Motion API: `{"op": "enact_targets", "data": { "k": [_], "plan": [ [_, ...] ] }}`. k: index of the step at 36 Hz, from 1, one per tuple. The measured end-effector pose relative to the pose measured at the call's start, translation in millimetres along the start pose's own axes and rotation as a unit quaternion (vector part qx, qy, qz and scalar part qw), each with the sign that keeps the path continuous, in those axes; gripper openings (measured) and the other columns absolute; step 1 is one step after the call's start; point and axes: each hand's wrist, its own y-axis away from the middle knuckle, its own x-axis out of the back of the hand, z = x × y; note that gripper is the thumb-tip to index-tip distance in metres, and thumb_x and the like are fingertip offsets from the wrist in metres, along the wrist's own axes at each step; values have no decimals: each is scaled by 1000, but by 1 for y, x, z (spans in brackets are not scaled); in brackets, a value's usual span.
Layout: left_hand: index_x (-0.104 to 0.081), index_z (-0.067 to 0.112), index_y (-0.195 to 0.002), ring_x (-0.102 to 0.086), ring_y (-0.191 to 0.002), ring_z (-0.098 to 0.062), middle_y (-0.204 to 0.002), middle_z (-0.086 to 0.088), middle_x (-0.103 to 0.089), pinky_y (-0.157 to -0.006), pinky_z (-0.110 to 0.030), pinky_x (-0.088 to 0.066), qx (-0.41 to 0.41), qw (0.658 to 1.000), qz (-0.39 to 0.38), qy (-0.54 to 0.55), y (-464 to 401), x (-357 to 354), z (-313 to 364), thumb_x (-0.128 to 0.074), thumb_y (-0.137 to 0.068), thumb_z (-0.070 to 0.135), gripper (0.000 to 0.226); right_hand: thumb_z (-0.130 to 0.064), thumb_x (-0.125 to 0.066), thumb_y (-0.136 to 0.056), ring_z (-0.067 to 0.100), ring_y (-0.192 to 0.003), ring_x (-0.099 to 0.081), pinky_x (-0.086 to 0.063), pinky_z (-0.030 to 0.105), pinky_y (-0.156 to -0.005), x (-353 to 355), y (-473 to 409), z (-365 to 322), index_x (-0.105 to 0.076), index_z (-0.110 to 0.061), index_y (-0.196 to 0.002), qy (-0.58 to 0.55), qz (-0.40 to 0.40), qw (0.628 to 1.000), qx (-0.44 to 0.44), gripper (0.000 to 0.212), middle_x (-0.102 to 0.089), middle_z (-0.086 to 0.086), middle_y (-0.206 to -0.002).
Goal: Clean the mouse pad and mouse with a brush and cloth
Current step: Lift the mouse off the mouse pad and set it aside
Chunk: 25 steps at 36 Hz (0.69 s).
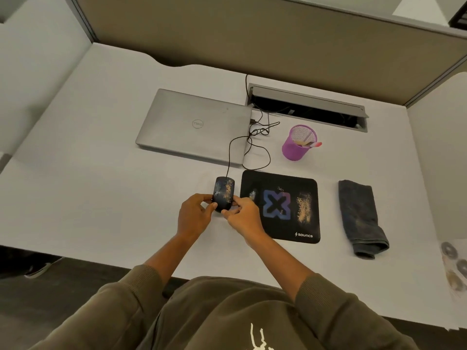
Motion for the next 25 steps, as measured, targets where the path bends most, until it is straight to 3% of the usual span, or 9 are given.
{"op": "enact_targets", "data": {
  "k": [3,6,8,20,25],
  "plan": [
    [-73,16,-120,-64,-72,-7,-114,-1,-75,-79,-29,-57,-2,1000,-7,-9,-2,5,-7,-76,-93,27,29,-14,-79,-89,12,-94,-65,-60,29,-88,-6,1,-3,-67,-12,-134,-2,-8,1000,-1,45,-58,-20,-94],
    [-73,16,-119,-62,-71,-6,-114,-1,-75,-78,-26,-55,-4,1000,-15,-15,-4,8,-12,-76,-93,27,28,-13,-80,-87,6,-81,-66,-53,13,-71,-11,3,-3,-69,-12,-131,-3,0,1000,0,45,-57,-25,-84],
    [-73,16,-120,-62,-73,-7,-115,-2,-75,-79,-26,-54,-1,1000,-19,-14,-4,8,-14,-75,-94,28,29,-14,-81,-86,2,-78,-64,-49,10,-65,-14,3,-4,-69,-12,-131,-5,7,1000,-4,46,-56,-27,-81],
    [-73,14,-122,-67,-92,-16,-119,-4,-74,-89,-33,-57,13,999,-31,2,-8,10,-20,-75,-94,28,31,-16,-82,-87,3,-84,-62,-45,8,-70,-21,-1,-3,-65,-13,-137,7,16,1000,-16,52,-53,-28,-89],
    [-70,15,-125,-69,-96,-21,-120,-3,-74,-91,-36,-58,30,998,-48,14,-9,11,-20,-75,-94,29,34,-16,-80,-89,14,-108,-61,-51,18,-86,-18,-4,1,-64,-16,-139,8,10,1000,-15,52,-64,0,-124]
  ]
}}
